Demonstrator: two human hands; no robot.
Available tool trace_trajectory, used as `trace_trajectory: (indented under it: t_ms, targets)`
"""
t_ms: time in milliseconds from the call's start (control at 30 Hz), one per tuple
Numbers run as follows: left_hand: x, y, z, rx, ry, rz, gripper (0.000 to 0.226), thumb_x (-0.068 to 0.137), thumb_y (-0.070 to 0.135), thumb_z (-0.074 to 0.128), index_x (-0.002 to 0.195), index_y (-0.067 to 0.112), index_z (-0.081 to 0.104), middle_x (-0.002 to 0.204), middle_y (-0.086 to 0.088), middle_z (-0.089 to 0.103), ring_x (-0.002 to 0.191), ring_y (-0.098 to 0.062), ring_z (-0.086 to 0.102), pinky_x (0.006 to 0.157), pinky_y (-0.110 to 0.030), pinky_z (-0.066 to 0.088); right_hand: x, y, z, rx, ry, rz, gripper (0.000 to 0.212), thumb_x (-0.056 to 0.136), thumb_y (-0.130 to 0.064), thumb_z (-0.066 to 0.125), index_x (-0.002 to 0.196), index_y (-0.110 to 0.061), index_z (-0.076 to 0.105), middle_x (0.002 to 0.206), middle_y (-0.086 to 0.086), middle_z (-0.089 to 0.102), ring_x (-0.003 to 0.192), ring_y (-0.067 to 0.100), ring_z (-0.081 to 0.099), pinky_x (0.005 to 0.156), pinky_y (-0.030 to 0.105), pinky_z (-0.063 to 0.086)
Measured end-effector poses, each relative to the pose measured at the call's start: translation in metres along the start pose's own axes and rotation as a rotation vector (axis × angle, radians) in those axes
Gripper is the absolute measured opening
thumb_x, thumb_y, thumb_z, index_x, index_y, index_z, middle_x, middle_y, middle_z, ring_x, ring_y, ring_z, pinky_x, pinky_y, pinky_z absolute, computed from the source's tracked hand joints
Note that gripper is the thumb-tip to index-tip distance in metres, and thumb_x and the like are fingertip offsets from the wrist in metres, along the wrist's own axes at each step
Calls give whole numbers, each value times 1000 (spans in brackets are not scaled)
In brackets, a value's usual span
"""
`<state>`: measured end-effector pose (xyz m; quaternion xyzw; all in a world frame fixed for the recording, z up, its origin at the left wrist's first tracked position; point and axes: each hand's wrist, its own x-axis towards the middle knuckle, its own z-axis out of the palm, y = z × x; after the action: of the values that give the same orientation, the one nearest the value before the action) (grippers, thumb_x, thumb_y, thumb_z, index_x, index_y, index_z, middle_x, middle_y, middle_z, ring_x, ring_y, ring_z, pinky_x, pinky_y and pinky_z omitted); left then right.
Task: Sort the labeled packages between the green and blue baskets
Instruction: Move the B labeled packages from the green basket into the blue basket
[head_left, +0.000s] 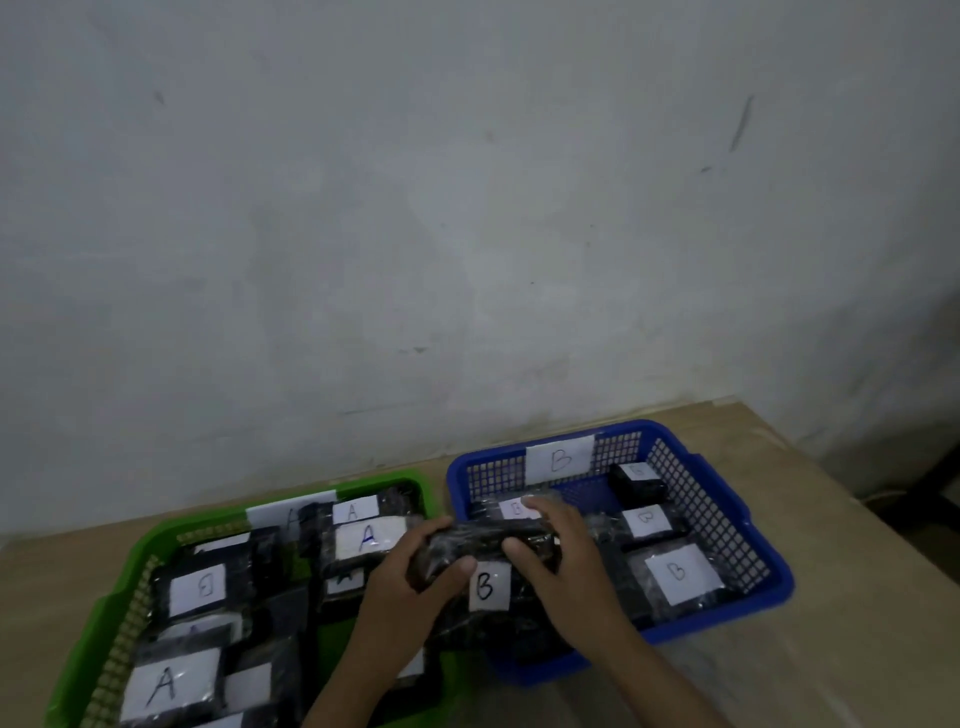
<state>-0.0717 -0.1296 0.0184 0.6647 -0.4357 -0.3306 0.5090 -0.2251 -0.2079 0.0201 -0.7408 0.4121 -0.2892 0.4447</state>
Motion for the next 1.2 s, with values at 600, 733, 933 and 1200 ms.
trace_trajectory:
  t_ms: [600,733,933,1200]
  targets:
    - [64,24,175,32,-222,-142,10,83,33,61,84,31,51,88,10,56,79,-5,56,69,-24,48,-3,107,-151,-213,395,156,28,89,-20,55,117,-16,59,106,2,64,103,22,58,82,21,45]
    - [71,18,215,129,-272,-128,15,84,34,59,92,24,52,99,-7,58,89,-21,58,72,-28,45,-5,136,-166,-566,375,189,30,94,-25,45,121,-21,56,126,4,59,125,27,44,104,43,31]
    - [73,-4,239,630,-274,12,36,90,42,46,120,24,54,118,-2,48,114,-19,42,96,-29,36,-16,158,-159,-675,235,238,32,89,-27,55,121,-28,56,149,9,31,135,35,31,107,48,29]
    - [75,0,241,568,-439,-28,43,97,31,36,138,20,36,137,-6,49,125,-20,44,107,-37,37,-20,166,-155,-643,262,266,36,95,-34,39,131,-34,43,156,2,12,138,25,22,110,38,27]
